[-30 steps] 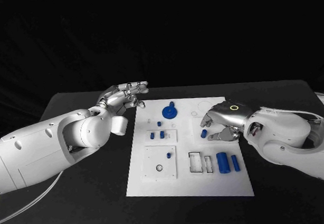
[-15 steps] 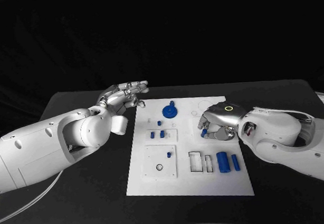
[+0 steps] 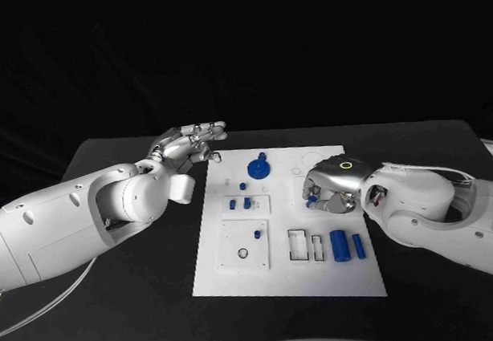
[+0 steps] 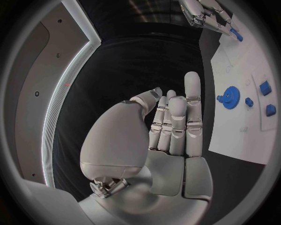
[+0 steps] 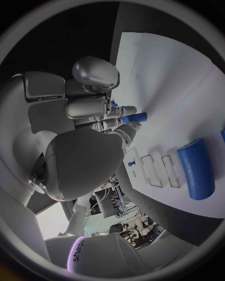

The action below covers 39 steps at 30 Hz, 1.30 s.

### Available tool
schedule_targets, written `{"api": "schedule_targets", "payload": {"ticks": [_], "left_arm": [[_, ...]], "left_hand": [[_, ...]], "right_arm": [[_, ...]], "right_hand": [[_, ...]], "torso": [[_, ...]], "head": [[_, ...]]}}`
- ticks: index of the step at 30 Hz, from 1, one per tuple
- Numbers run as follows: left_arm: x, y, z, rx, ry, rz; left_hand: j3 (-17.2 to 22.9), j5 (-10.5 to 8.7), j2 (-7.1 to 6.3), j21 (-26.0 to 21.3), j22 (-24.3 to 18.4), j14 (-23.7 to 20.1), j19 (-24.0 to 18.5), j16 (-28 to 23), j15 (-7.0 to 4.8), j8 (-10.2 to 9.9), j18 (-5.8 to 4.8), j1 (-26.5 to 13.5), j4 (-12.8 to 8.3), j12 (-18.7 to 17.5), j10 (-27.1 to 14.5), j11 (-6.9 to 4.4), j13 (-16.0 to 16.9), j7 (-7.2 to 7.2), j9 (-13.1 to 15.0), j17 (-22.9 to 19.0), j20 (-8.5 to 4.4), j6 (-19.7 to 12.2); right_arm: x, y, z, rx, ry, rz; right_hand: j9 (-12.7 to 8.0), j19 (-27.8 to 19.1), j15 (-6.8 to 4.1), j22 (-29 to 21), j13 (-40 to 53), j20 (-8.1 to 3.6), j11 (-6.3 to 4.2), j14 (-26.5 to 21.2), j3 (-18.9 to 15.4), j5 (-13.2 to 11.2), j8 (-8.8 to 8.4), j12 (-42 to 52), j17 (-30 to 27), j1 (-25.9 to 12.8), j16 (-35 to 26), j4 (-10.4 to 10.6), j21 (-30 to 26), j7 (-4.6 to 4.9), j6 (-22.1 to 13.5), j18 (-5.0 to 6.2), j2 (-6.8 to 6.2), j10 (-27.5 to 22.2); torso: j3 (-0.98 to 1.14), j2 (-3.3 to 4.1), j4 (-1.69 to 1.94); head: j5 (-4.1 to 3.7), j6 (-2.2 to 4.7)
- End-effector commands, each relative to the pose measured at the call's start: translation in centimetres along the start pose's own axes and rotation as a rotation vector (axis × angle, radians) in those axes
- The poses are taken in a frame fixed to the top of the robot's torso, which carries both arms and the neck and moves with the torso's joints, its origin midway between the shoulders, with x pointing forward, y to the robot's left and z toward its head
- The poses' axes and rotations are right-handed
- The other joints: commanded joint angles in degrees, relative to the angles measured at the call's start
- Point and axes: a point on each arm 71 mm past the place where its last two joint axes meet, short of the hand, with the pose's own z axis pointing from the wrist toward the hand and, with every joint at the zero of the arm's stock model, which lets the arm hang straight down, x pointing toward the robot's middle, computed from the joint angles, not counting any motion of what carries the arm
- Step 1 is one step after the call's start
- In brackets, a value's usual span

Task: Assemble the parts on the task board

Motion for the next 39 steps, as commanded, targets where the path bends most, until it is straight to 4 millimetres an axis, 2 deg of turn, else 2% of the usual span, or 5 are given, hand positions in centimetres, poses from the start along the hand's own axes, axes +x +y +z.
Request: {"api": "schedule_targets", "payload": {"ticks": [1,12,22,30,39], "left_arm": [[0.3,0.0,0.0,0.003,0.021,-0.007],[0.2,0.0,0.1,0.001,0.02,-0.007],[0.2,0.0,0.1,0.001,0.019,-0.007],[0.4,0.1,0.1,0.0,0.022,-0.008],[0.6,0.2,0.3,-0.001,0.027,-0.01]], "left_hand": [[0.08,0.21,0.12,-0.34,-0.02,-0.48,-0.35,0.37,-0.07,0.37,0.5,0.37,-0.38,0.12,-0.46,-0.13,0.07,-0.02,-0.04,-0.06,0.1,-0.44],[0.05,0.2,0.18,-0.34,0.0,-0.52,-0.38,0.41,-0.06,0.5,0.51,0.33,-0.43,0.38,-0.56,-0.12,0.12,0.0,-0.02,-0.13,0.11,-0.46],[0.05,0.21,0.19,-0.34,0.0,-0.53,-0.38,0.42,-0.06,0.52,0.51,0.33,-0.44,0.41,-0.58,-0.12,0.12,0.0,-0.02,-0.13,0.11,-0.48],[0.05,0.21,0.2,-0.34,0.0,-0.53,-0.39,0.44,-0.05,0.53,0.51,0.32,-0.45,0.46,-0.62,-0.11,0.13,0.01,-0.02,-0.13,0.12,-0.5],[0.05,0.21,0.2,-0.34,0.0,-0.53,-0.39,0.44,-0.05,0.53,0.51,0.32,-0.45,0.46,-0.62,-0.11,0.13,0.01,-0.02,-0.13,0.12,-0.5]], "right_arm": [[0.2,0.1,0.0,-0.003,0.006,-0.024],[-0.7,0.7,-0.4,-0.02,-0.074,-0.001],[-3.5,0.6,-1.7,-0.008,-0.132,0.028],[-4.9,3.5,-1.6,-0.088,-0.165,0.072],[-3.6,9.0,0.1,-0.25,-0.159,0.145]], "right_hand": [[0.18,0.0,-0.37,0.13,0.03,-0.5,-0.81,3.32,0.94,0.33,0.15,-0.33,0.14,1.3,0.38,-0.3,0.32,0.14,0.51,0.38,0.74,1.49],[0.26,0.13,-0.35,0.52,0.0,-0.58,-0.77,3.37,1.98,0.32,0.05,-0.87,0.49,1.5,0.66,-0.92,0.55,0.28,0.88,0.31,0.52,2.0],[0.25,0.16,-0.29,0.55,-0.06,-0.6,-0.64,3.37,2.35,0.33,-0.15,-1.29,0.47,1.31,0.67,-1.06,0.58,0.46,0.82,0.3,0.18,1.96],[0.25,0.14,-0.25,0.47,-0.07,-0.61,-0.61,3.37,2.47,0.33,-0.19,-1.4,0.46,1.29,0.68,-1.14,0.53,0.53,0.85,0.32,0.05,1.99],[0.23,0.08,-0.17,0.31,-0.08,-0.6,-0.48,3.36,3.03,0.34,-0.39,-1.75,0.46,1.37,0.69,-1.42,0.43,0.75,0.8,0.34,0.0,2.03]], "torso": [[-0.02,0.0,-0.02],[-0.04,-0.06,0.01],[-0.12,-0.05,0.03],[-0.11,-0.06,0.04],[-0.12,-0.1,0.21]], "head": [[-0.09,0.03],[-0.11,-0.02],[-0.14,0.14],[0.53,-0.18],[1.52,-0.34]]}}
